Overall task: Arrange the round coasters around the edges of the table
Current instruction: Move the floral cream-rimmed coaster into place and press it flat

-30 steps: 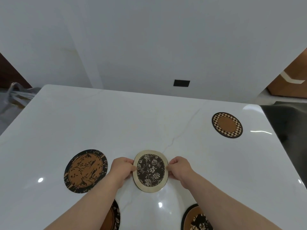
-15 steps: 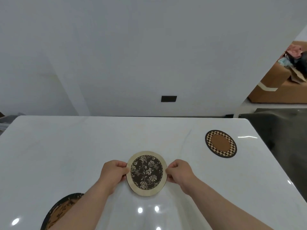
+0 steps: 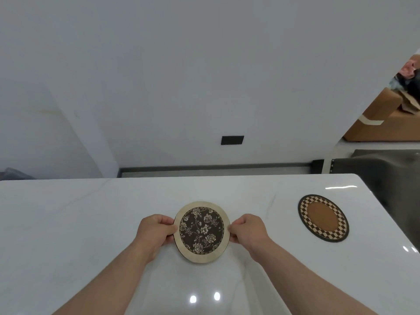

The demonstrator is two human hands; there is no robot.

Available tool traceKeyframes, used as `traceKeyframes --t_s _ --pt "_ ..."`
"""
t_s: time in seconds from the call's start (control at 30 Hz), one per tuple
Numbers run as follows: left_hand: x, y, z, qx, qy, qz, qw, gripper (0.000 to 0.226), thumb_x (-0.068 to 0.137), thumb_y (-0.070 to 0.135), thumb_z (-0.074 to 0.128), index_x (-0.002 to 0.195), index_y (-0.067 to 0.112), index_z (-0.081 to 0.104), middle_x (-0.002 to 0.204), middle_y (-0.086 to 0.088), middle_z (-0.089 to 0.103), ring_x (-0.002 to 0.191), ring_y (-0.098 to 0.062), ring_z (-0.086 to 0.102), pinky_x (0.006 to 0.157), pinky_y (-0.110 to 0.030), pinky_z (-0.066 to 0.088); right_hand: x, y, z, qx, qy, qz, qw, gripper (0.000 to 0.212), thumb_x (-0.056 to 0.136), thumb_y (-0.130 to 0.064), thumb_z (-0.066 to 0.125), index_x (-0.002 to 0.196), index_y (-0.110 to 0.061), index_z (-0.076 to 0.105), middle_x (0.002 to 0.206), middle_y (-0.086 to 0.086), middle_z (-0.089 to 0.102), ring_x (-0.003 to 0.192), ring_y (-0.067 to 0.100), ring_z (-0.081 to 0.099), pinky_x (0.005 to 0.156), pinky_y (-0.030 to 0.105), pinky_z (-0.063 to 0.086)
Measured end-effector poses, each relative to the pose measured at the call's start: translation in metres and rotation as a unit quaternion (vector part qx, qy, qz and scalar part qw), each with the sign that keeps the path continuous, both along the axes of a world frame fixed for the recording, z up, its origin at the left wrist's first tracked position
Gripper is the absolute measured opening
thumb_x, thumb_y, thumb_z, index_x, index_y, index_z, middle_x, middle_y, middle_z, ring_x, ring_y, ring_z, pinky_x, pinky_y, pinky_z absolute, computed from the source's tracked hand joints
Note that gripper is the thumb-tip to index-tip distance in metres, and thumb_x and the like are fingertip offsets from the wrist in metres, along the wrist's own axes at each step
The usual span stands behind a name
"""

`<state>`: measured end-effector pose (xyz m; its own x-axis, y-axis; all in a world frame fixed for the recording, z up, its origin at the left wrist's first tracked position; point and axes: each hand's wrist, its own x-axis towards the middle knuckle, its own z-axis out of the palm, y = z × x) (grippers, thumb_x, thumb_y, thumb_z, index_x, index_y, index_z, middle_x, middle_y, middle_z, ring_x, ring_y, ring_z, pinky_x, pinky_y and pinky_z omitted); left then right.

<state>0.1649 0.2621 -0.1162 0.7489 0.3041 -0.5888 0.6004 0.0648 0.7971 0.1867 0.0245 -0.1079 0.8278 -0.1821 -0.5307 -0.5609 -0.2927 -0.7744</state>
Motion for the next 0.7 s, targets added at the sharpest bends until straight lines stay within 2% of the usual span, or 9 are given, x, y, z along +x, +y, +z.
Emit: traceKeyframes --t_s 0.23,0.4,0.57,0.63,0.7 --pt "0.024 0.018 -0.019 0.006 0.011 0.012 1.000 0.011 0.078 -0.011 0.069 0.085 -0.004 0.064 0.082 -0.019 0.068 0.066 -0.025 0.065 0.058 -0.033 0.059 0.035 0.017 -0.017 -0.005 0.008 0.034 0.999 0.018 0.073 0.005 0.067 0.067 -0.007 0.056 0.060 0.010 0.064 0.054 0.022 0.065 0.073 0.048 0.062" --pt "0.037 0.029 -0.026 0.048 0.006 0.001 0.999 0.010 0.078 -0.009 0.071 0.082 -0.002 0.066 0.078 -0.015 0.069 0.062 -0.021 0.064 0.060 -0.031 0.058 0.047 0.028 -0.029 -0.008 0.017 0.050 0.999 0.013 0.073 0.004 0.067 0.072 -0.006 0.058 0.063 0.013 0.067 0.058 0.026 0.068 0.075 0.048 0.061" --pt "0.040 0.028 -0.030 0.106 -0.011 -0.029 0.994 0.009 0.076 -0.005 0.073 0.077 0.002 0.067 0.075 -0.013 0.069 0.058 -0.019 0.063 0.056 -0.028 0.055 0.053 0.031 -0.036 -0.030 0.025 0.051 0.998 0.013 0.073 0.003 0.065 0.067 -0.007 0.059 0.062 0.012 0.069 0.060 0.027 0.070 0.074 0.048 0.061" --pt "0.037 0.027 -0.034 0.160 -0.032 -0.063 0.985 0.008 0.076 0.003 0.074 0.078 0.007 0.068 0.074 -0.008 0.069 0.061 -0.019 0.064 0.059 -0.027 0.054 0.053 0.031 -0.039 -0.063 0.000 0.077 0.995 0.011 0.072 -0.001 0.063 0.068 -0.010 0.060 0.063 0.010 0.071 0.065 0.029 0.072 0.073 0.044 0.061" --pt "0.032 0.031 -0.037 0.300 -0.064 -0.149 0.940 0.010 0.078 0.018 0.073 0.084 0.014 0.067 0.079 0.000 0.065 0.076 -0.020 0.062 0.067 -0.025 0.048 0.049 0.029 -0.042 -0.125 -0.054 0.142 0.980 0.009 0.073 -0.007 0.061 0.071 -0.016 0.059 0.068 0.001 0.069 0.074 0.026 0.068 0.069 0.033 0.057"
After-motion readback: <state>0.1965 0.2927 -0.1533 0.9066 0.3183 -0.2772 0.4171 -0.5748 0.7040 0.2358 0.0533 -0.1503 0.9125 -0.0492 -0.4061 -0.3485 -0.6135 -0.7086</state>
